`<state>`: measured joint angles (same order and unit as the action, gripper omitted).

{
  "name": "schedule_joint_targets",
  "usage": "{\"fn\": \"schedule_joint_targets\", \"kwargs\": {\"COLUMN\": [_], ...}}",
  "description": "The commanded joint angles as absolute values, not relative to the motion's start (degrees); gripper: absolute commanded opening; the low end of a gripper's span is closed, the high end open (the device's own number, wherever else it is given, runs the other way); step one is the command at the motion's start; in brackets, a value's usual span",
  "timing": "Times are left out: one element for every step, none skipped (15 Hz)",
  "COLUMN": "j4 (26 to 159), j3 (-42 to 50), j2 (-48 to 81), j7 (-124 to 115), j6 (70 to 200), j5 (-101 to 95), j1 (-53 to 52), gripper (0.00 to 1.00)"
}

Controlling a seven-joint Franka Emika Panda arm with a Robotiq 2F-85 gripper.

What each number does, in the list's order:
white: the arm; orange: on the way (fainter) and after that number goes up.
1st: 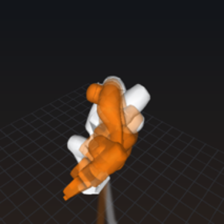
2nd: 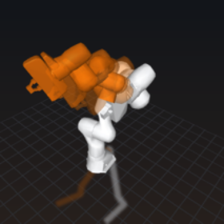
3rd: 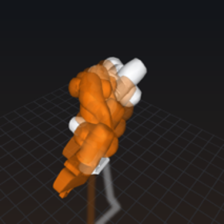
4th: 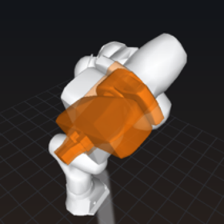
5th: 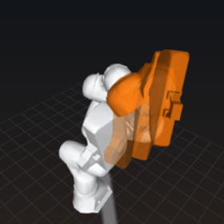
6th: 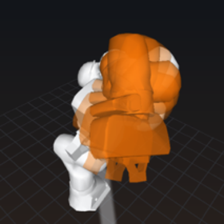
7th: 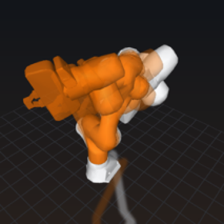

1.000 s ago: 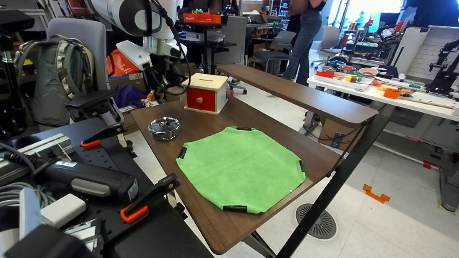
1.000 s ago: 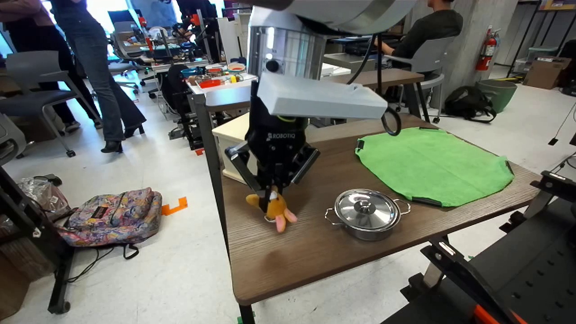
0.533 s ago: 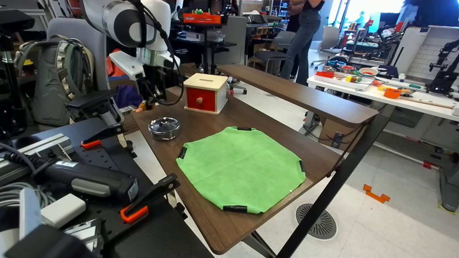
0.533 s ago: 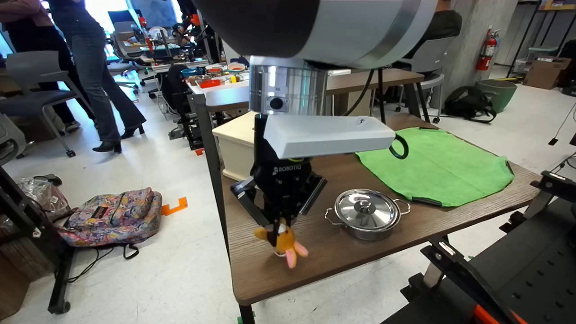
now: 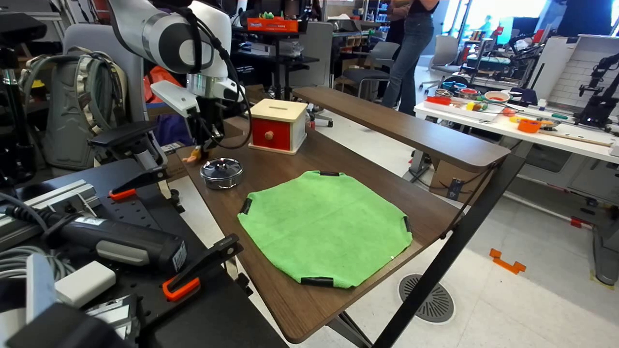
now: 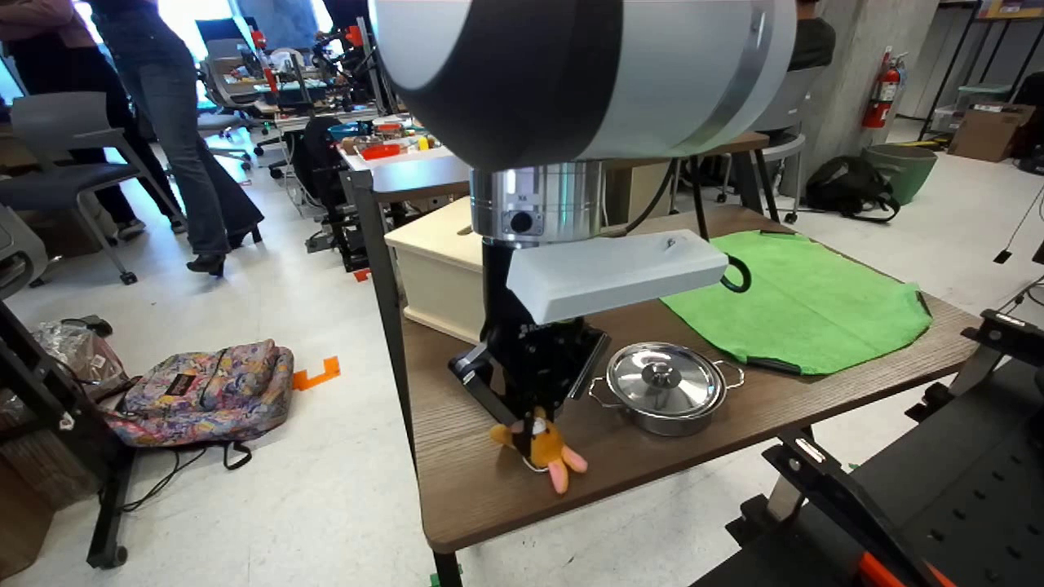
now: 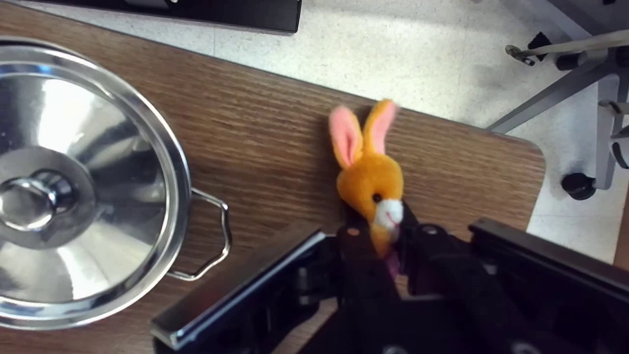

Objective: Move the teddy to the left

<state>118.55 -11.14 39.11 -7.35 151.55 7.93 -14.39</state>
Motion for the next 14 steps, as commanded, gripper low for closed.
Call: {"fn": "schedule_joint_targets", "kwargs": {"j4": [116.8,116.47,116.23,115.96,115.47,114.97,114.5,114.0,113.81,113.67,113.73,113.78,112.92,112.87], "j3": [-8.61,-8.28,-7.93,-7.7,-7.28,-7.39,-7.15,-7.05,-7.3,-7.51,-7.95,-8.29,-8.2,-8.23], "j2": [39.69,39.47,39.18,38.81,38.42,38.11,37.27,36.54,35.13,33.82,31.99,30.59,34.42,32.93], "j7": [-10.19,-10.69,-11.17,-11.54,-12.2,-12.49,-13.08,-13.46,-13.62,-13.65,-13.59,-13.19,-12.25,-12.36], "j6": [150.25,150.1,149.97,149.68,148.91,148.43,147.79,146.96,146.37,145.91,143.03,139.73,144.62,142.4], "j5": [5.92,5.65,5.36,5.24,4.91,5.1,5.06,5.06,5.32,5.47,5.86,6.13,5.88,5.87], "j1": [-16.62,-16.82,-17.05,-17.11,-17.32,-17.02,-17.06,-17.04,-16.81,-16.63,-16.16,-15.59,-15.77,-15.72], "gripper": [0.47,0.54,0.62,0.69,0.75,0.84,0.9,0.98,1.0,1.0,1.0,1.0,1.0,1.0]}}
